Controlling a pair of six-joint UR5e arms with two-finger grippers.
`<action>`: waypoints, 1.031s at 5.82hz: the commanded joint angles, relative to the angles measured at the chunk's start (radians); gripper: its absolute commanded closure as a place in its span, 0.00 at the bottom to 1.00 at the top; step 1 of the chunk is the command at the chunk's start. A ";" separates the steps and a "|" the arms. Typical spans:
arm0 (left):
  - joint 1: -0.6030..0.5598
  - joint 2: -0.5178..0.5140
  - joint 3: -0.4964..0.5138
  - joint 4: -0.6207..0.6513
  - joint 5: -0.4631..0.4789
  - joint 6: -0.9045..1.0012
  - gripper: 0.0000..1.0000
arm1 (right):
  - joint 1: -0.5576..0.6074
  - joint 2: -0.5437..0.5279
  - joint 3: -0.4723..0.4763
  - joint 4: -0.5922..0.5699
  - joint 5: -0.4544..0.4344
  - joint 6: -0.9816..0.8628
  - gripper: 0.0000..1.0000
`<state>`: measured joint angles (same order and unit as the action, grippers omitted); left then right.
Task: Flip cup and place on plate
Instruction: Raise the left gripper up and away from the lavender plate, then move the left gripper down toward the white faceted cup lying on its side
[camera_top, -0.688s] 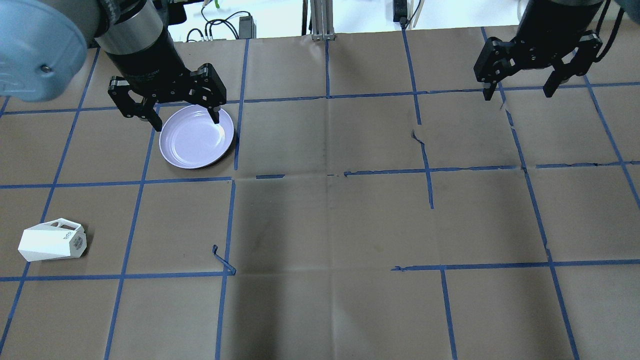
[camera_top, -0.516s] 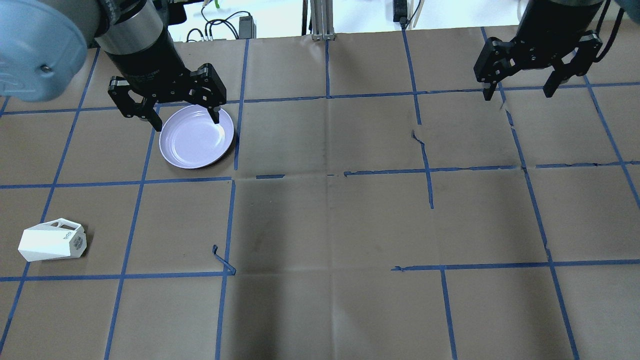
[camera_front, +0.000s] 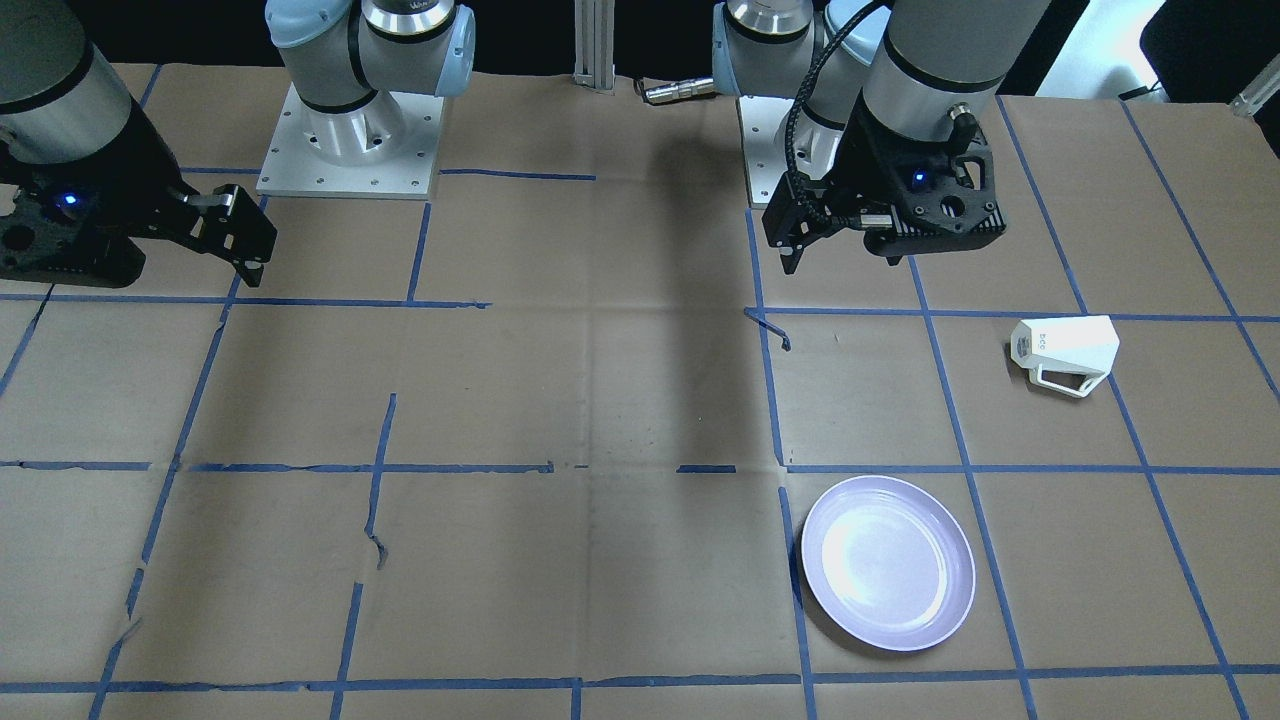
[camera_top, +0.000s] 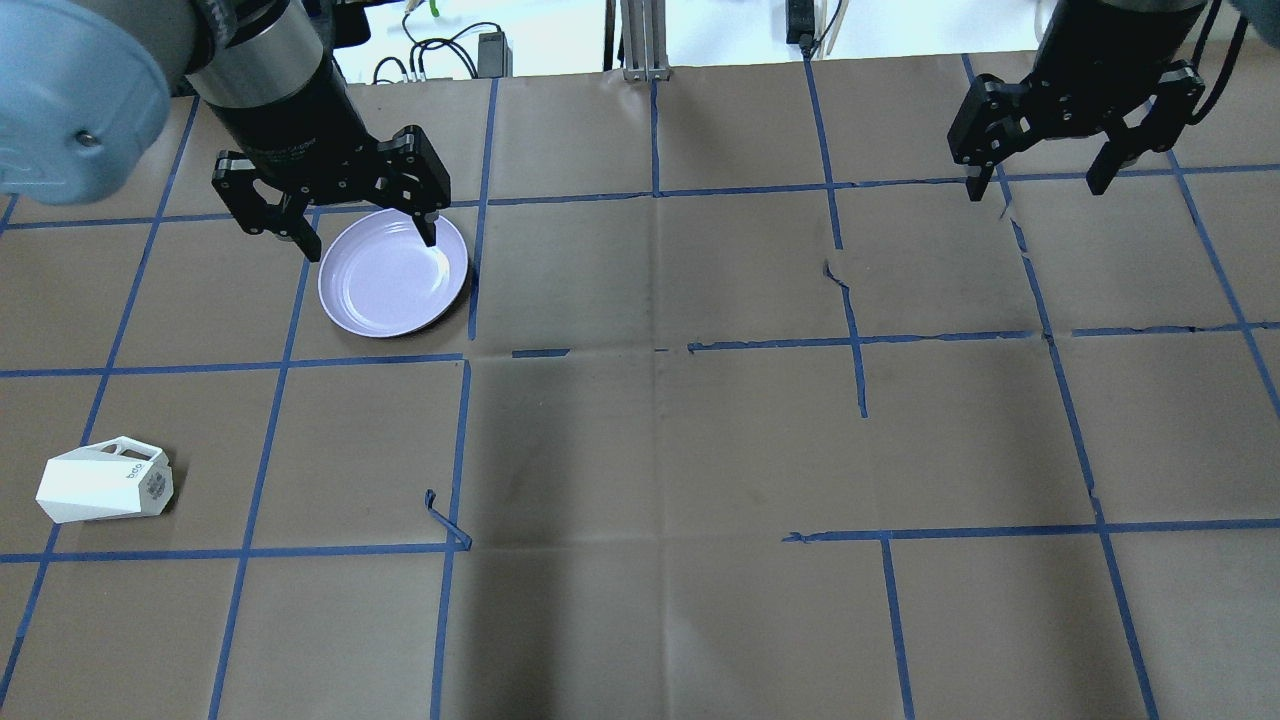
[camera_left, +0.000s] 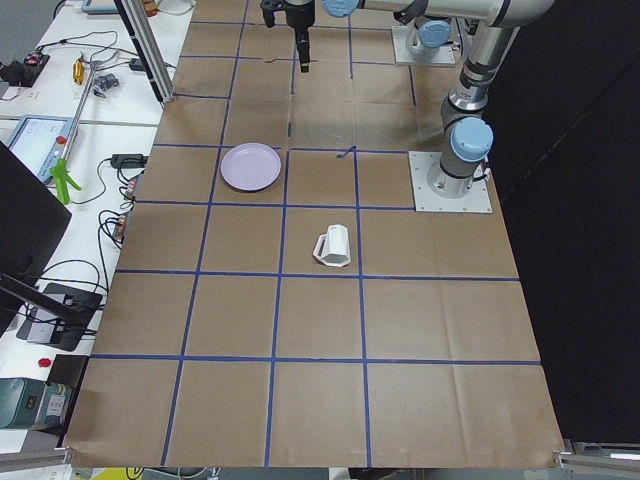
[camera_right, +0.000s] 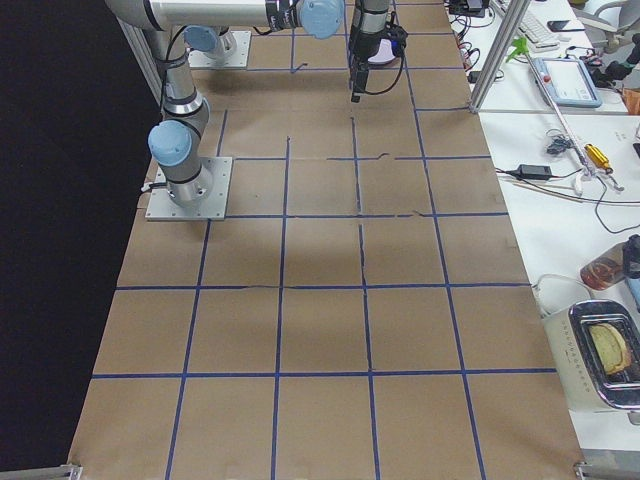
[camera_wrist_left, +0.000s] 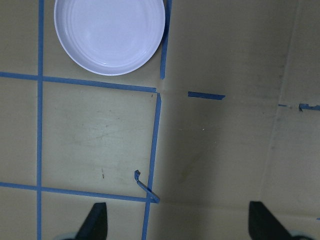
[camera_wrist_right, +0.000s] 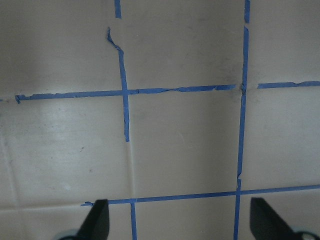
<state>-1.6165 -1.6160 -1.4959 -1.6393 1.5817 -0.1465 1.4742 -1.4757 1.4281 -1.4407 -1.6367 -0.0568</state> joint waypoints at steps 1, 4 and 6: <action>0.120 0.031 -0.019 -0.014 0.009 0.152 0.01 | 0.000 0.000 0.000 0.000 0.000 0.000 0.00; 0.622 0.087 -0.081 -0.016 0.012 0.726 0.01 | 0.000 0.000 0.000 -0.001 0.000 0.000 0.00; 0.951 0.042 -0.079 0.031 0.011 1.105 0.01 | 0.000 0.000 0.000 0.000 0.000 0.000 0.00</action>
<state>-0.8138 -1.5535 -1.5751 -1.6320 1.5934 0.7877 1.4742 -1.4757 1.4282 -1.4407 -1.6368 -0.0567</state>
